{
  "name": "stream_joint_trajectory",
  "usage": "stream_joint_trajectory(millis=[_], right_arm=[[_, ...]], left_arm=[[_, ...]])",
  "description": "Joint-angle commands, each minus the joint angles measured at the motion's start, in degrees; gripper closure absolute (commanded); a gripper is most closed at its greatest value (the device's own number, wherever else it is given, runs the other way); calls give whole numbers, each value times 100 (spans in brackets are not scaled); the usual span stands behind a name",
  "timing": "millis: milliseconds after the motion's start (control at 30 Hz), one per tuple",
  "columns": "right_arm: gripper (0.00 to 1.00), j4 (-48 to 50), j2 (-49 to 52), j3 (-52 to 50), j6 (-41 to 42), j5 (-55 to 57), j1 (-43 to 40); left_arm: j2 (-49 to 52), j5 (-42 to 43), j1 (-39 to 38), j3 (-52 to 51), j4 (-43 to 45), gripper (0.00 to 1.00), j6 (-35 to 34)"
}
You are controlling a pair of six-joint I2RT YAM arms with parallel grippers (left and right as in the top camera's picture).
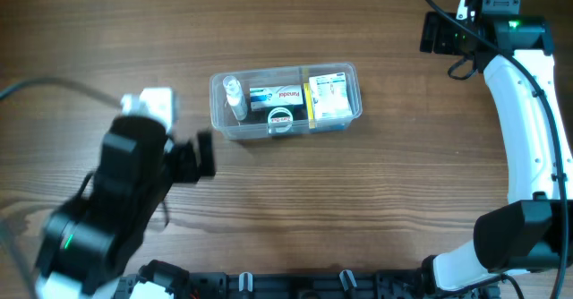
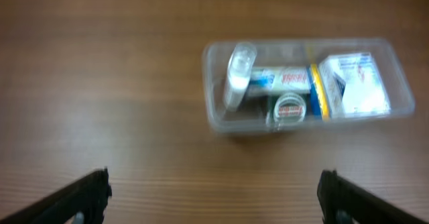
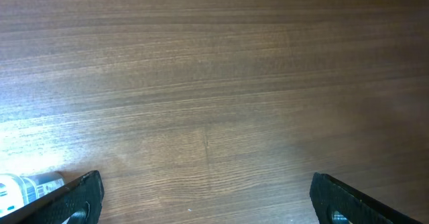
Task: Pack container
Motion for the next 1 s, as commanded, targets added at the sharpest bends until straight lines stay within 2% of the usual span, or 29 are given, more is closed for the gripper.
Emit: stream_joint_trajectory(millis=[0,233,600,833,967], right_arm=[[0,11,52,-26,94,-74,13],[0,11,52,-26,96,-74,13],[0,13,52,-26,96,-74,13],[0,13,52,-26,94,-74,13],[0,11,52,-26,94,-74,13]], left_arm=[[-662,-83,11,15,-804,0,9],[-1296,-83,11,15,-1672,0,9],[-1309,-79,11,15,-1864,0,-42],[-1327,-81,76,-103,-979,0,-160],[-1526,-85,363,-540,-317,0,-138]])
